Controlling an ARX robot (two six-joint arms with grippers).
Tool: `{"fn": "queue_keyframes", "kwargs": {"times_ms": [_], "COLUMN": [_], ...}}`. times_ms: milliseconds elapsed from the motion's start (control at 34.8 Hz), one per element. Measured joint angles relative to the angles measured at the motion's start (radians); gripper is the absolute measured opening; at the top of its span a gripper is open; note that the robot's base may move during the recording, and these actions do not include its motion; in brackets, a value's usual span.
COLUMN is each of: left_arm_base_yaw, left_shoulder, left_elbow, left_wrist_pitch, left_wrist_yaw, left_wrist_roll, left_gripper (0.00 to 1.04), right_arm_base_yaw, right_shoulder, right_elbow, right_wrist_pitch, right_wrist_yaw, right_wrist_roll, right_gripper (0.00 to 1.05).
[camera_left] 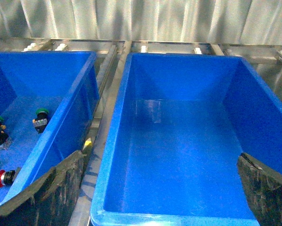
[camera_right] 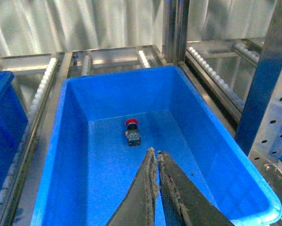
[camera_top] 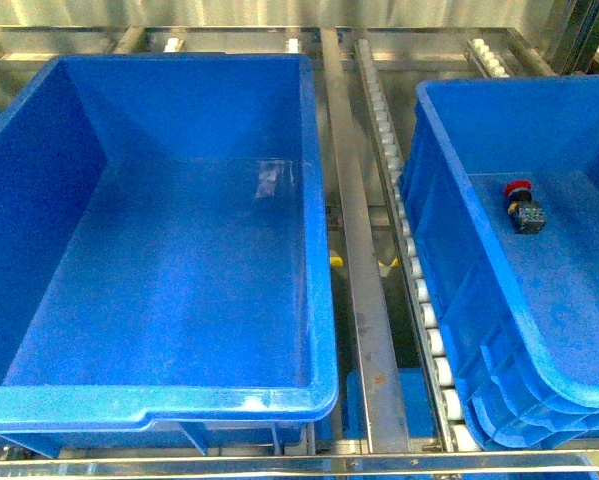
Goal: Pick red and yellow buttons and place in box
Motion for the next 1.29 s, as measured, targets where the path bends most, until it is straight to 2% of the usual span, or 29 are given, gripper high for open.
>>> {"fn": "queue_keyframes", "kwargs": {"times_ms": [546,604,633,1064,1093,1179,1294], "left_arm_base_yaw": [0.000,0.000,0.000,0.000,0.000,0.000,0.000], "left_shoulder": [0.000,0.000,0.000,0.000,0.000,0.000,0.000], "left_elbow": [0.000,0.000,0.000,0.000,0.000,0.000,0.000], "left_wrist_pitch": [0.000,0.000,0.000,0.000,0.000,0.000,0.000], "left_wrist_yaw": [0.000,0.000,0.000,0.000,0.000,0.000,0.000], "left_wrist_roll": [0.000,0.000,0.000,0.000,0.000,0.000,0.000], "left_gripper": [0.97,0.97,0.97,0.97,0.97,0.97,0.97], "right_arm_base_yaw": [0.000,0.000,0.000,0.000,0.000,0.000,0.000], "right_shoulder": [-0.208,-0.314,-0.340,-0.368,-0.368,-0.368,-0.368], "right_elbow": [0.000,0.000,0.000,0.000,0.000,0.000,0.000], "right_wrist_pitch": [-0.206,-0.348,-0.362,-0.370,-0.370,-0.370,-0.370], "right_wrist_yaw": [0.000,-0.001,0.000,0.000,0.000,0.000,0.000], "right_wrist_roll": [0.000,0.000,0.000,0.000,-0.001,-0.001,-0.001], "right_gripper": [0.03,0.03,0.03,0.03,0.05,0.21,0.46]}}
